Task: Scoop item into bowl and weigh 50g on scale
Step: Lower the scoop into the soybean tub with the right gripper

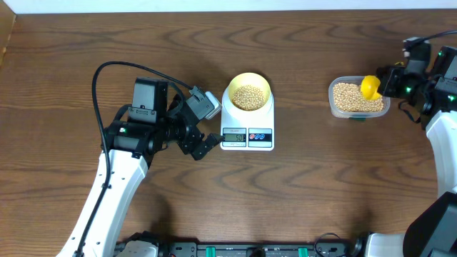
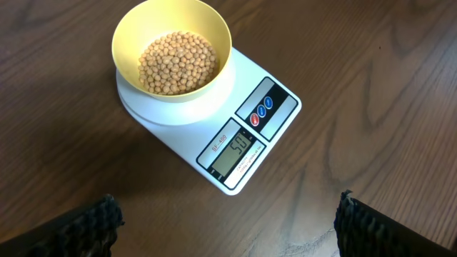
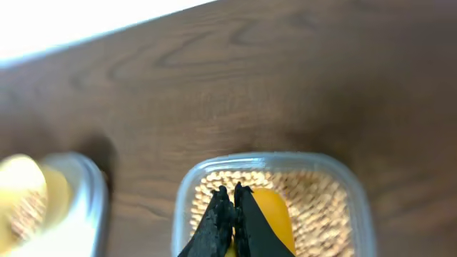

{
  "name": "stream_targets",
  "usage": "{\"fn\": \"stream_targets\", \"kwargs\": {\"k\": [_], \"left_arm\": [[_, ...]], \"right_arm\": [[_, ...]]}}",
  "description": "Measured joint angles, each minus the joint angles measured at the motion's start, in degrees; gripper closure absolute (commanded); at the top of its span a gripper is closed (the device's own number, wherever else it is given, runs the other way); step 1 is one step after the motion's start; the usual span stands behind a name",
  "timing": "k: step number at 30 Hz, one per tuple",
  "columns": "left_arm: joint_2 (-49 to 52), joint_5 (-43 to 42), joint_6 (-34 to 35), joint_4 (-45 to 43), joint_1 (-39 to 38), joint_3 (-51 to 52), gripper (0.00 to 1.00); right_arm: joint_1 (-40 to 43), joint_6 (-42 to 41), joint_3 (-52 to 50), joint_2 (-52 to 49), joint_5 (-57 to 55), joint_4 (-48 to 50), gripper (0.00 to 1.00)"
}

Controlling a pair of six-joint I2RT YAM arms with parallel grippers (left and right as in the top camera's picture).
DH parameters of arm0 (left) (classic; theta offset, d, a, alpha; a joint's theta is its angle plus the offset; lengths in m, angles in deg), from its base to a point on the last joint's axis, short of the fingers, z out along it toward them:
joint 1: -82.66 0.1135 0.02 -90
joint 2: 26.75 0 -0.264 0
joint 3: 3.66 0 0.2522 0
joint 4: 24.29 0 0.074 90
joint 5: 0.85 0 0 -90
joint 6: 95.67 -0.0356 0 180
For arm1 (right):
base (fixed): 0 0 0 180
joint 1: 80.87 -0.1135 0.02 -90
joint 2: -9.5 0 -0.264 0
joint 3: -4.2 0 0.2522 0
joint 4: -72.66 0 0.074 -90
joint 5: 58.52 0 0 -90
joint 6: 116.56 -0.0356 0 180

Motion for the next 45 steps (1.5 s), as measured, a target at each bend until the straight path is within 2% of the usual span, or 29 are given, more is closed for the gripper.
{"fn": "stream_targets", "kwargs": {"k": [7,11,16,24,31,38,41,43,44,45], "left_arm": [[0.0,0.0,0.0,0.0,0.0,0.0,0.02],[0.0,0.0,0.0,0.0,0.0,0.0,0.02],[0.0,0.0,0.0,0.0,0.0,0.0,0.02],[0.0,0.0,0.0,0.0,0.0,0.0,0.02],[0.0,0.0,0.0,0.0,0.0,0.0,0.02],[0.0,0.0,0.0,0.0,0.0,0.0,0.02],[0.0,0.0,0.0,0.0,0.0,0.0,0.02],[0.0,0.0,0.0,0.0,0.0,0.0,0.02],[0.0,0.0,0.0,0.0,0.0,0.0,0.02],[0.0,0.0,0.0,0.0,0.0,0.0,0.02]], "right_arm": [[0.0,-18.5,0.0,0.0,-5.7,0.2,0.99],[0.0,-25.9,0.0,0.0,-10.8,0.2,0.99],[0.0,-31.3,0.0,0.0,-14.9,0.2,0.99],[-0.7,-34.1,-3.1,0.0,-16.7,1.4,0.99],[-1.1,-34.7,-9.6,0.0,-16.5,7.9,0.99],[-1.1,-34.4,-10.4,0.0,-16.4,9.2,0.98],[-1.1,-33.9,-10.4,0.0,-16.3,9.1,0.88],[-1.1,-33.4,-10.5,0.0,-16.3,9.1,0.76],[-1.1,-33.0,-10.5,0.0,-16.2,9.1,0.62],[-1.1,-32.9,-10.5,0.0,-16.3,9.1,0.56]]}}
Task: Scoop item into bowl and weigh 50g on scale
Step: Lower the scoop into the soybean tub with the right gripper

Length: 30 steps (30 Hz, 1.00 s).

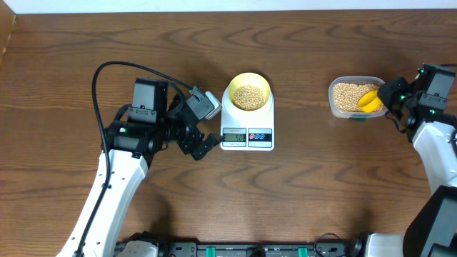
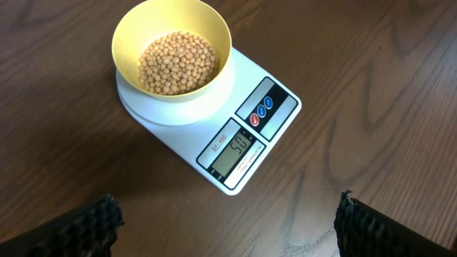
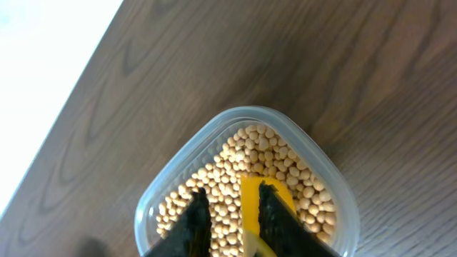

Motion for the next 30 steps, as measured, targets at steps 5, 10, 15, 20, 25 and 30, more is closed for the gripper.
{"fn": "stream_targets", "kwargs": {"k": [5,10,15,20,25,30], "left_arm": [[0.0,0.0,0.0,0.0,0.0,0.0,0.02],[0.0,0.0,0.0,0.0,0.0,0.0,0.02],[0.0,0.0,0.0,0.0,0.0,0.0,0.02],[0.0,0.0,0.0,0.0,0.0,0.0,0.02],[0.0,0.0,0.0,0.0,0.0,0.0,0.02],[0.0,0.0,0.0,0.0,0.0,0.0,0.02]], "right_arm": [[0.0,0.4,0.0,0.0,0.1,0.0,0.35],[0.0,0.9,0.0,0.0,0.3,0.0,0.05],[0.0,2.3,0.0,0.0,0.4,-1.0,0.01],[0.0,5.0,-0.1,0.0,0.4,-3.0,0.01],[0.0,8.5,-0.1,0.0,0.4,-6.2,0.01],[0.0,10.8,-0.1,0.0,0.1,-8.5,0.01]]}}
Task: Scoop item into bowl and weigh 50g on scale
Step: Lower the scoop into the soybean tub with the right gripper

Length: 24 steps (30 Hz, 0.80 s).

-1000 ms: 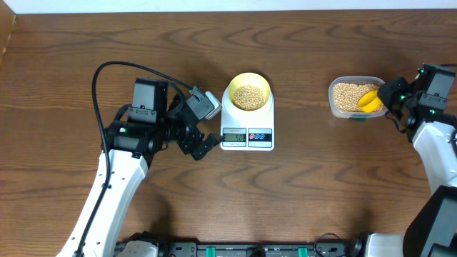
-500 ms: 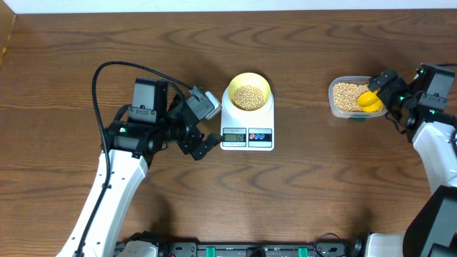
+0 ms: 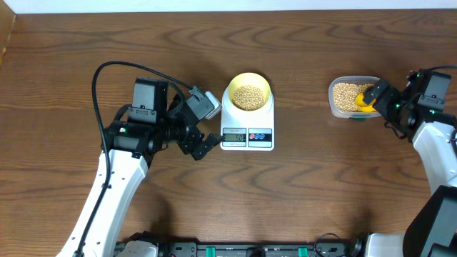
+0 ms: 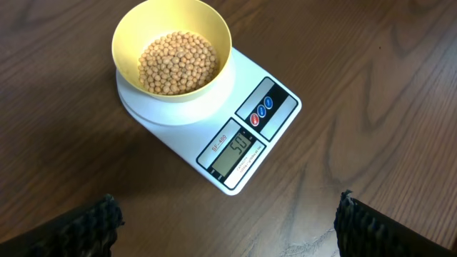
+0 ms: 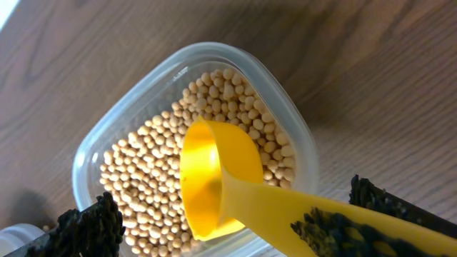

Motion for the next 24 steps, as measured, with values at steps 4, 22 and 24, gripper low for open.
{"fn": "stream_targets", "kwargs": {"k": [4,22,24], "left_arm": [[0.0,0.0,0.0,0.0,0.0,0.0,0.02],[0.0,0.0,0.0,0.0,0.0,0.0,0.02],[0.0,0.0,0.0,0.0,0.0,0.0,0.02]], "right_arm": [[0.0,1.7,0.0,0.1,-0.3,-0.9,0.01],[1.4,3.9,0.9,8.1,-2.2,-7.2,0.01],[1.8,4.1,0.9,8.3,-2.4,-7.8,0.01]]}}
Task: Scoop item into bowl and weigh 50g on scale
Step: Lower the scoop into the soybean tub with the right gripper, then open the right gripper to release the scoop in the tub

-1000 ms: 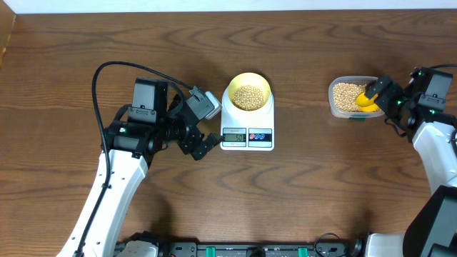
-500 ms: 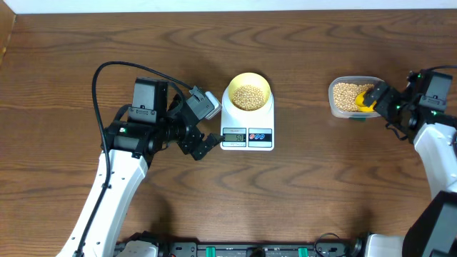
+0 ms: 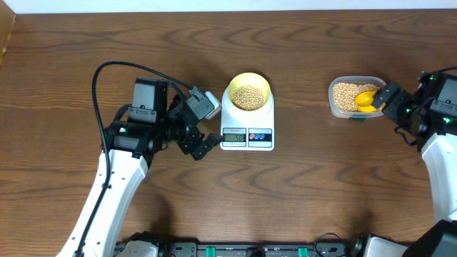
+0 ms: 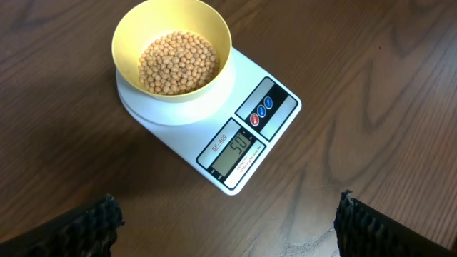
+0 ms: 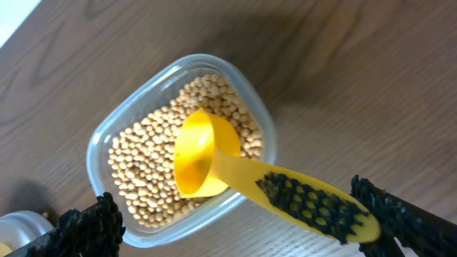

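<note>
A yellow bowl (image 4: 211,27) of soybeans (image 4: 176,63) stands on the white scale (image 4: 275,107), whose display (image 4: 235,148) reads 50. My left gripper (image 4: 225,232) hangs open just in front of the scale, holding nothing. At the right, the yellow scoop (image 5: 203,153) lies with its cup in the clear soybean container (image 5: 96,146), its handle (image 5: 307,203) resting over the rim. My right gripper (image 5: 235,232) is open wide. The handle lies loose between its fingers (image 5: 89,225).
The brown wooden table (image 3: 321,193) carries the scale (image 3: 247,130) at the middle and the container (image 3: 333,96) at the right. My left arm (image 3: 136,135) stands left of the scale, with a black cable looping behind it. The table's far edge runs along the top.
My right gripper, still open, has drawn back to the right, away from the container. The whole scoop handle now shows, lying over the rim. The left arm, bowl and scale reading are unchanged.
My right gripper was shut on the scoop over the soybean container. Then its jaws stood slightly apart, with the scoop lying in the beans. Then they were wide open around the handle, and now it has backed off. The scale read 50 throughout.
</note>
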{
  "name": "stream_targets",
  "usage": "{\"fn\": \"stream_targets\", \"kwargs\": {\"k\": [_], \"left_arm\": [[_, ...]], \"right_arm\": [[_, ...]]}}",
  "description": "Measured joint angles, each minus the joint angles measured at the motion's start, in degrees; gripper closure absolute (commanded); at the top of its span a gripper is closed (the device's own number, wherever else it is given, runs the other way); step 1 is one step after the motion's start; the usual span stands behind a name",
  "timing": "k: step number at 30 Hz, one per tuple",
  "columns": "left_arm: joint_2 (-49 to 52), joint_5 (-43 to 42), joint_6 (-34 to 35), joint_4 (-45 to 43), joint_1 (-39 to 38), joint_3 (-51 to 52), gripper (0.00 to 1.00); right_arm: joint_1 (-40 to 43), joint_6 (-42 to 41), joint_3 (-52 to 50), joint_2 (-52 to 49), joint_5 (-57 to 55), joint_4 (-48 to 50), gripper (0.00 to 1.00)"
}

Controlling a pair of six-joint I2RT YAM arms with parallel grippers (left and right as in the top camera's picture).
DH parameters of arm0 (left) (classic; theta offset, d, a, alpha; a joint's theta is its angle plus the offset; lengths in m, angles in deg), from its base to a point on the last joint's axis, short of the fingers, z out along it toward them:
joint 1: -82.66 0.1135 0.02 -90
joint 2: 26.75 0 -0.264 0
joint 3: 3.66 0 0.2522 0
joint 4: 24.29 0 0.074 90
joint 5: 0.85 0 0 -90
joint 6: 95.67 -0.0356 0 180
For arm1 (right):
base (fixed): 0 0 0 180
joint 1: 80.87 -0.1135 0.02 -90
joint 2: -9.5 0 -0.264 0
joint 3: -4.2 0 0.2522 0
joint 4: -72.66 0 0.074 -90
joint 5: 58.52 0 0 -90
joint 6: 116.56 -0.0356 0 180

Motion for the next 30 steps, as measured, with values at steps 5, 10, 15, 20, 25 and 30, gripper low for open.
{"fn": "stream_targets", "kwargs": {"k": [5,10,15,20,25,30], "left_arm": [[0.0,0.0,0.0,0.0,0.0,0.0,0.02],[0.0,0.0,0.0,0.0,0.0,0.0,0.02],[0.0,0.0,0.0,0.0,0.0,0.0,0.02],[0.0,0.0,0.0,0.0,0.0,0.0,0.02],[0.0,0.0,0.0,0.0,0.0,0.0,0.02],[0.0,0.0,0.0,0.0,0.0,0.0,0.02]], "right_arm": [[0.8,1.0,0.0,0.6,-0.5,-0.9,0.01],[1.0,2.1,0.0,1.9,-1.2,-0.9,0.01],[1.0,3.2,0.0,3.4,-2.1,-1.6,0.01],[1.0,4.4,0.0,3.8,-2.7,-2.6,0.01],[1.2,7.3,0.0,3.8,-2.8,-3.3,0.01],[1.2,12.3,1.2,3.8,-1.3,-7.3,0.01]]}}
